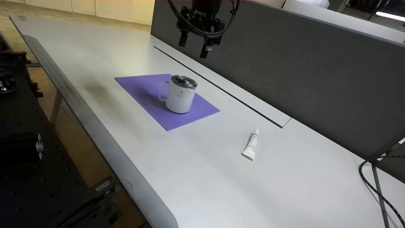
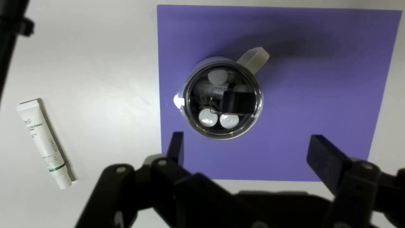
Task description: Close the lid of the cup
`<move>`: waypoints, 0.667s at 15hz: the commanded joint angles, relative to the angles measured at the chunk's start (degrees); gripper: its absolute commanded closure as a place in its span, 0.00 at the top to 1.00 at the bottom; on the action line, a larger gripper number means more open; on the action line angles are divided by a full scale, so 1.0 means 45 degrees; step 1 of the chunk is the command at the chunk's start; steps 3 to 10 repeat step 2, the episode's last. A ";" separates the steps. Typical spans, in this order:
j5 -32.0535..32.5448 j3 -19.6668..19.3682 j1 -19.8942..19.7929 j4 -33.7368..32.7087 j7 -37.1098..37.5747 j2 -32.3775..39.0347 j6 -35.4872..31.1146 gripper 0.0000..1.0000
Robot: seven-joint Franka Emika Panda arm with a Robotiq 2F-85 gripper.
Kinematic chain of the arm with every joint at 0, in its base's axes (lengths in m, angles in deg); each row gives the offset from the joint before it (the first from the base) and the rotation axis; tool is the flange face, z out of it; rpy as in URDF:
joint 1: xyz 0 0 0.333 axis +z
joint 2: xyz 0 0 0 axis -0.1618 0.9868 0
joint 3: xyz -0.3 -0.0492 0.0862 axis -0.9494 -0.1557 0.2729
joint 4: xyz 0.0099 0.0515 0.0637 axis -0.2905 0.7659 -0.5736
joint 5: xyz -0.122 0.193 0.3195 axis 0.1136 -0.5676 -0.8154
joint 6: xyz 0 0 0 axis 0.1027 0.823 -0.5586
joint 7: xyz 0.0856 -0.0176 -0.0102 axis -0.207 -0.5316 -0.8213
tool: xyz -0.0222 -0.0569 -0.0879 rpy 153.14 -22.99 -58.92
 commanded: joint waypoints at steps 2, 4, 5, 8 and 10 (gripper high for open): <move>0.0245 -0.0144 0.0141 -0.0034 0.0117 -0.0003 0.0139 1.00; 0.0245 -0.0144 0.0141 -0.0034 0.0117 -0.0003 0.0139 1.00; 0.0245 -0.0144 0.0141 -0.0034 0.0117 -0.0003 0.0139 1.00; 0.0245 -0.0144 0.0141 -0.0034 0.0117 -0.0003 0.0139 1.00; 0.0245 -0.0144 0.0141 -0.0034 0.0117 -0.0003 0.0139 1.00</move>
